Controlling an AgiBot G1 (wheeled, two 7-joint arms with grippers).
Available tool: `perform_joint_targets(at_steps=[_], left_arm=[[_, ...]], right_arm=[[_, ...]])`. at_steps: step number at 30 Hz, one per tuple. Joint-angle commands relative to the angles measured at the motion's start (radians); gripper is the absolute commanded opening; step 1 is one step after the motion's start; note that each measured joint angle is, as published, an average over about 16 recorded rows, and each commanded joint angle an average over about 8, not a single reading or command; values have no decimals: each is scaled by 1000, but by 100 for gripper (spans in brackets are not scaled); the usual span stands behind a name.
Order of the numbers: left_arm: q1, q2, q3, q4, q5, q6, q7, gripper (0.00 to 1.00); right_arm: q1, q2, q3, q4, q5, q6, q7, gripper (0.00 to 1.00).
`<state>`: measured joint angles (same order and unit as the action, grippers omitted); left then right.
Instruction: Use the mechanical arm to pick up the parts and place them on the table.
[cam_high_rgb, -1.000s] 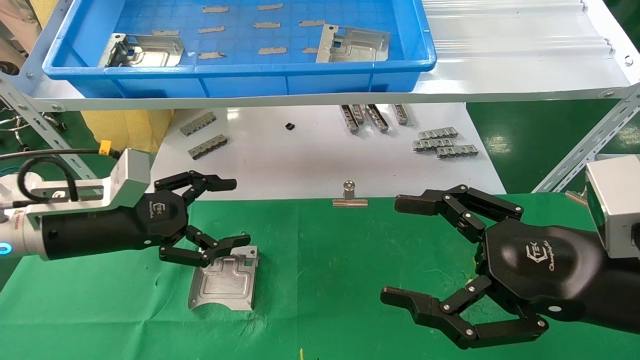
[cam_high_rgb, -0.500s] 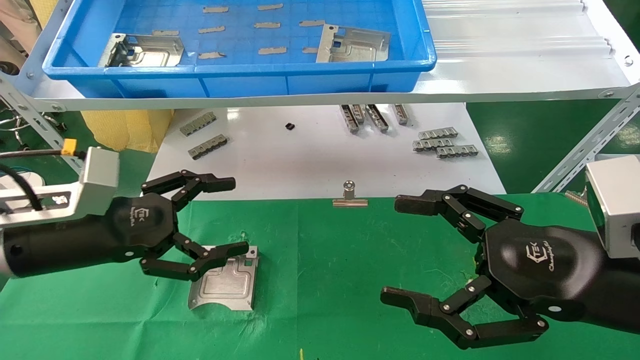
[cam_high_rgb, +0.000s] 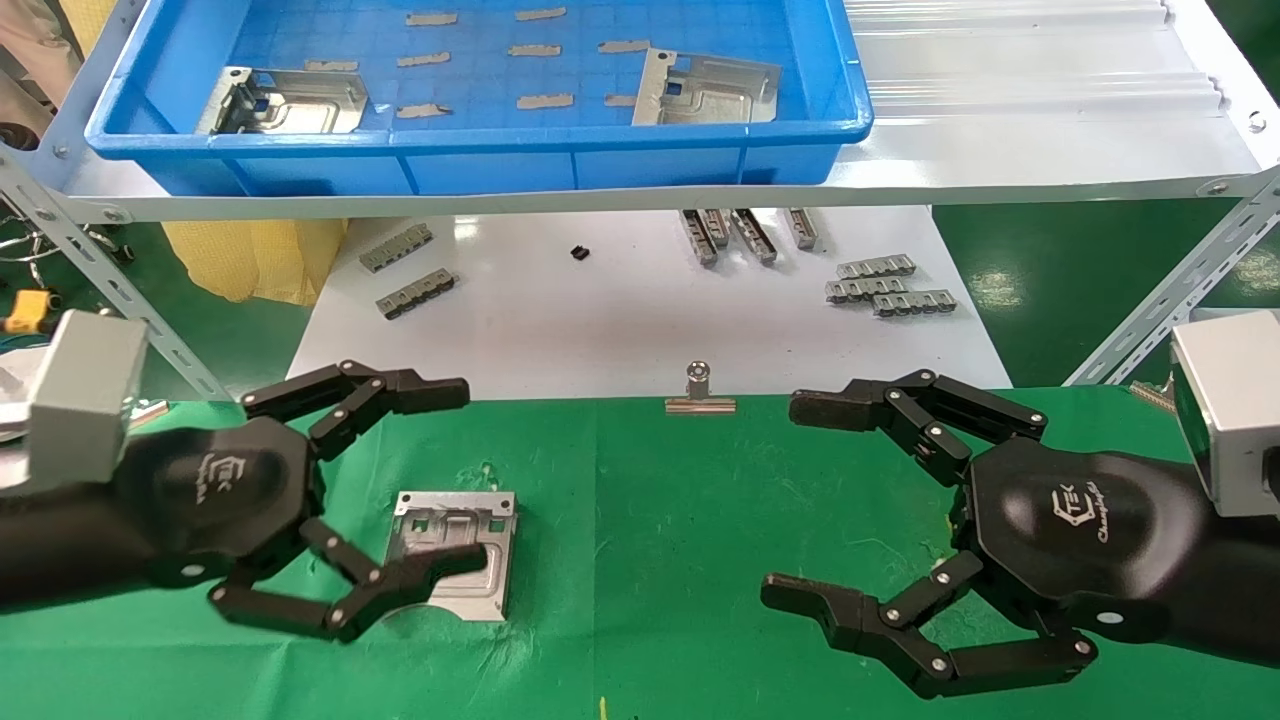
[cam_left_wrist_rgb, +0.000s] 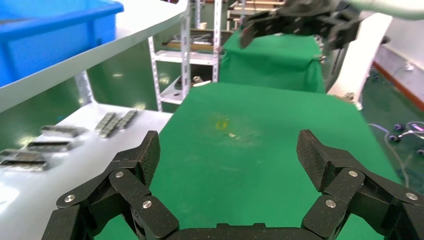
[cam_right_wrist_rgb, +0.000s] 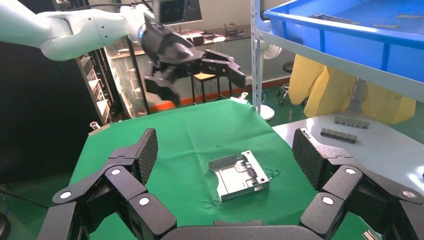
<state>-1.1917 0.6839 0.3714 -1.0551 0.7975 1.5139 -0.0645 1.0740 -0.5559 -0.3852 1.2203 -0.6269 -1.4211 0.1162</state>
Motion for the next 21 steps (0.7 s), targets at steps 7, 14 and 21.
perform_joint_targets(at_steps=[7, 14, 21], left_arm=[[87, -54, -68, -170, -50, -14, -92, 100], [132, -82, -104, -258, -76, -19, -133, 100], [135, -84, -106, -262, -80, -21, -133, 100]], right_arm=[[0, 0, 0, 0, 0, 0, 0, 100], [0, 0, 0, 0, 0, 0, 0, 100], [0, 0, 0, 0, 0, 0, 0, 100]])
